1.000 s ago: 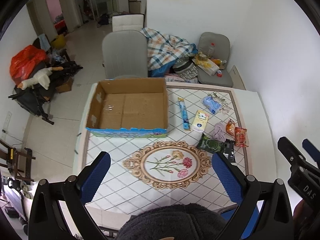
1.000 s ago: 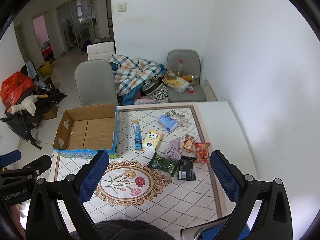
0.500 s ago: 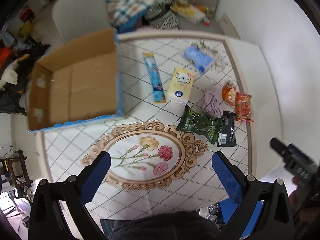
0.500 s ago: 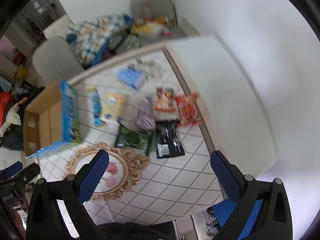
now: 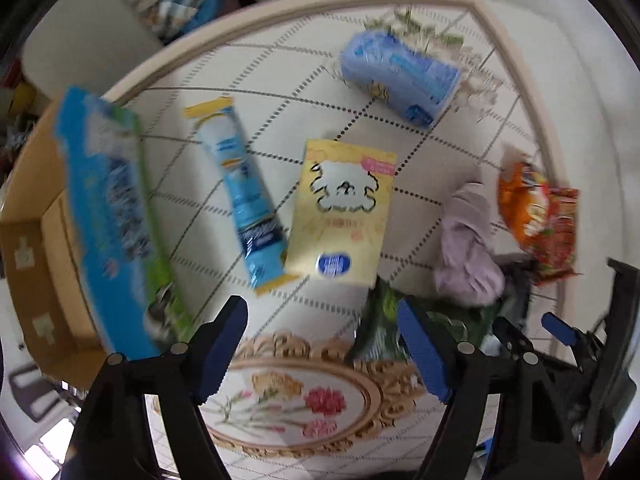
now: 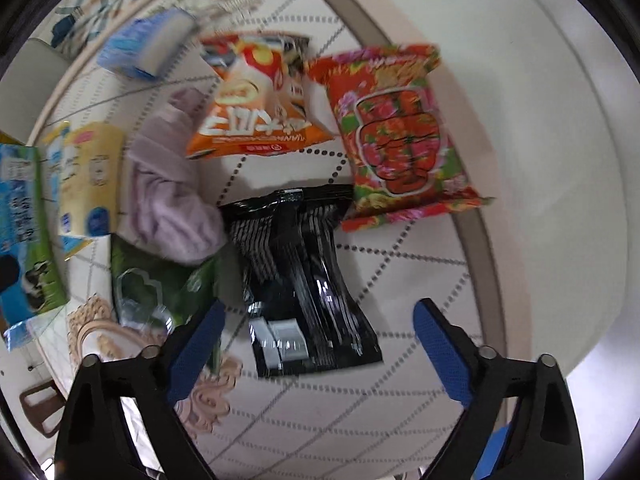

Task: Organize soft objects
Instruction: 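Grasp the yellow puppy tissue pack with the left tool while the right grasps the black snack bag, then carry both packs into the cardboard box and open both tools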

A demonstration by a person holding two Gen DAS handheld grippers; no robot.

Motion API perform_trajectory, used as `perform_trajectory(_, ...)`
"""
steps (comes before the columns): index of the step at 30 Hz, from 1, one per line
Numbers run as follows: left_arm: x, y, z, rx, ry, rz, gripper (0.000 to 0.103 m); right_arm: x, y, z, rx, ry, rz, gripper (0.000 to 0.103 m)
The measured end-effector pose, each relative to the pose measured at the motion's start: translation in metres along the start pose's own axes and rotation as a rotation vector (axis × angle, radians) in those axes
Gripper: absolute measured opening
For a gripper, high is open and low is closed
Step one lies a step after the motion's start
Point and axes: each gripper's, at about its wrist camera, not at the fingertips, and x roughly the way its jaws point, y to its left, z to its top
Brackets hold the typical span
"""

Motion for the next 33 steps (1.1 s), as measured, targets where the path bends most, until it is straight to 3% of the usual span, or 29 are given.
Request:
perform_trajectory(7,0.046,-0.008,0.037,0.029,0.083,-0.013,0.075,0.038,-0.004,0.004,0.032,0.034,0.008,0.085)
perform_trajectory(9,0.053,-0.012,0.043,0.044,0.091,-0.011,0.072,0.046,-0.007,0.004,0.042,0.044,0.032,0.081)
perform_trajectory(11,0.058,-0.014,0.047,0.056,0.09,0.008,0.062,0.052,-0.009,0.007,0.04,0.04,0.024,0.077)
perform_trajectory(14,0.057,-0.015,0.048,0.068,0.079,0.011,0.061,0.054,-0.006,0.008,0.029,0.03,0.019,0.066)
perform_trajectory(18,0.049,-0.016,0.033,0.075,0.052,0.034,0.061,0.056,-0.011,0.005,0.035,0.026,0.028,0.053)
perform_trajectory(23,0.03,-0.013,0.003,0.043,0.005,0.007,0.061,0.043,-0.02,-0.003,0.059,0.014,0.045,0.05)
perform_trajectory(29,-0.017,-0.007,-0.037,0.018,-0.089,-0.082,0.061,0.014,-0.027,-0.023,0.084,-0.027,0.112,0.049)
perform_trajectory(33,-0.066,0.017,-0.069,-0.008,-0.17,-0.15,0.061,-0.031,-0.003,-0.043,0.049,-0.072,0.168,0.049)
